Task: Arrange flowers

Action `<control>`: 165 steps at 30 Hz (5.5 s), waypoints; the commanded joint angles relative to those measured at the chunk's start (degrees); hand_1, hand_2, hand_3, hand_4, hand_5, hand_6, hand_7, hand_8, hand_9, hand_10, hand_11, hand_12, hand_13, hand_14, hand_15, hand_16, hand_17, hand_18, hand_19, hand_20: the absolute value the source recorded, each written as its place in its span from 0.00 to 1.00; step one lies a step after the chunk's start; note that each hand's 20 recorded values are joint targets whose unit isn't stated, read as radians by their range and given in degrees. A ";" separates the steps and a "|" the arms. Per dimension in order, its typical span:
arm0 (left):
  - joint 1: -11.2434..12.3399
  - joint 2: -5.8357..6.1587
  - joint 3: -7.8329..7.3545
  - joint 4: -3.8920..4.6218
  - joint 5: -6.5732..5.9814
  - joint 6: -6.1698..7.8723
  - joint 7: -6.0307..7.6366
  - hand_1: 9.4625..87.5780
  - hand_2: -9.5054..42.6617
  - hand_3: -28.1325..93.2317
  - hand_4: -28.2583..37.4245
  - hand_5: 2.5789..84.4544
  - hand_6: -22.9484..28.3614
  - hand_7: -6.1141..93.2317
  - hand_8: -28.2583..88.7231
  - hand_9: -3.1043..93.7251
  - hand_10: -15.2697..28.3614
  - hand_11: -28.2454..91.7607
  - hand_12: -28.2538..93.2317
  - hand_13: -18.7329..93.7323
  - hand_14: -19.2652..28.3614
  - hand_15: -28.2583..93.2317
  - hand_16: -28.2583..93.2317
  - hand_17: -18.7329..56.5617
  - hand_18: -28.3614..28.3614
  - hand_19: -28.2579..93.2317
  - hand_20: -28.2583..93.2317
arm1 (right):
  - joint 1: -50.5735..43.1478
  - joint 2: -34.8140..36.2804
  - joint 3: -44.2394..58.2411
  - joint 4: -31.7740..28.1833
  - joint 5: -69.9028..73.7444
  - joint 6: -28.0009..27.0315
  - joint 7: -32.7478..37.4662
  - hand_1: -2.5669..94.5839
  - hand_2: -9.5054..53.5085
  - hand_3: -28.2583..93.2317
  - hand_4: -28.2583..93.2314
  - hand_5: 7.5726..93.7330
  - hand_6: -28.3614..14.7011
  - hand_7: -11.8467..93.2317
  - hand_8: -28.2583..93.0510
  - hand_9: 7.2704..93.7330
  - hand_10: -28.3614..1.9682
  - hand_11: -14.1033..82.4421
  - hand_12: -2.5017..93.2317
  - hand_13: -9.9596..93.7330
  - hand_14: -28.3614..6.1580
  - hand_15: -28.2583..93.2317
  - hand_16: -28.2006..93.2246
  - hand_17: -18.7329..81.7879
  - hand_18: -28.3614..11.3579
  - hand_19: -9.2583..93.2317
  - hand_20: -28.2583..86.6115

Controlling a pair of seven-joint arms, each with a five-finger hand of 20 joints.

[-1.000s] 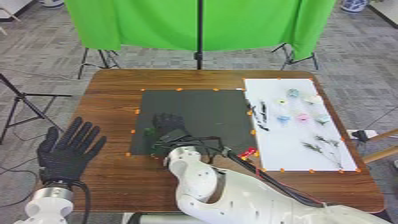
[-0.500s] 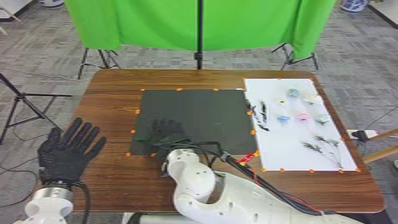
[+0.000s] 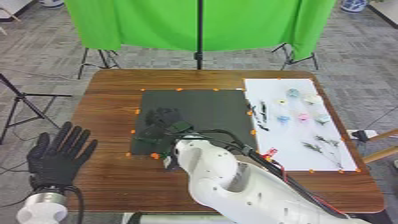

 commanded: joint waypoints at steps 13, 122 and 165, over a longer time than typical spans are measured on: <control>-1.28 0.24 1.56 0.93 0.43 0.85 -1.69 0.18 0.38 0.87 0.00 0.48 0.58 0.21 0.17 0.41 0.68 0.42 0.34 0.41 0.70 0.53 0.20 0.18 0.75 0.51 0.37 | -2.54 -0.79 2.05 1.49 -7.78 -21.53 -5.31 0.29 0.27 0.86 0.07 0.56 0.62 0.29 0.13 0.32 0.09 0.27 0.21 0.22 0.13 0.56 0.28 0.24 0.13 0.65 0.36; -2.18 -1.29 3.08 2.14 -3.05 2.95 -4.05 0.19 0.39 0.86 0.00 0.48 0.59 0.22 0.16 0.41 0.69 0.44 0.34 0.41 0.70 0.56 0.19 0.17 0.75 0.52 0.38 | -9.22 -2.00 6.91 -6.29 4.93 -25.52 12.97 0.24 0.37 0.80 0.09 0.68 0.38 0.22 0.17 0.37 0.00 0.22 0.14 0.27 0.00 0.56 0.25 0.28 0.02 0.74 0.26; -0.39 -2.75 1.97 1.67 -3.19 1.53 -2.59 0.18 0.41 0.86 0.00 0.48 0.59 0.22 0.16 0.41 0.69 0.44 0.34 0.41 0.71 0.56 0.19 0.17 0.75 0.53 0.38 | -16.21 15.21 25.47 -16.17 6.24 6.76 12.55 0.28 0.28 0.82 0.09 0.60 0.46 0.22 0.16 0.48 0.06 0.26 0.14 0.43 0.10 0.57 0.26 0.35 0.01 0.77 0.25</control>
